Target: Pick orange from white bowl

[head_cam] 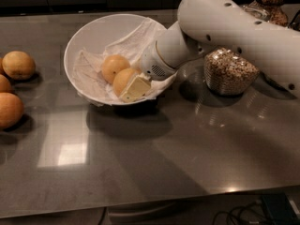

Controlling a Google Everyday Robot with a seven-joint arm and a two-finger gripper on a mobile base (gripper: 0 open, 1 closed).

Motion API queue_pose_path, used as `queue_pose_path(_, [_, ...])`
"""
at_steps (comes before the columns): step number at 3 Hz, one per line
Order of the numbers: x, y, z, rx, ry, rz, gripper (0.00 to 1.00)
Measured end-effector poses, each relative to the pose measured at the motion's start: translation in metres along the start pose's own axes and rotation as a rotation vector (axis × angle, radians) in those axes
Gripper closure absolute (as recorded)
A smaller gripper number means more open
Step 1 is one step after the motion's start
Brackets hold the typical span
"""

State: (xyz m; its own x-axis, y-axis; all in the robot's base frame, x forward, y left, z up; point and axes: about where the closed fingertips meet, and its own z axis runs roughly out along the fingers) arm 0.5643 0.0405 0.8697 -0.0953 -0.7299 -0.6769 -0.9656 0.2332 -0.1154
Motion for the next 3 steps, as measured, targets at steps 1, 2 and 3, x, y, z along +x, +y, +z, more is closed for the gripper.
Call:
queue_pose_path(1, [-0.007, -0.001, -0.009, -0.001, -0.046, -0.007, 1.0])
queue_pose_path(2, [-0.012, -0.006, -0.019, 0.003, -0.087, -0.004, 1.0])
queue_pose_path(3, [-0.015, -0.01, -0.03, 0.018, -0.112, -0.004, 1.0])
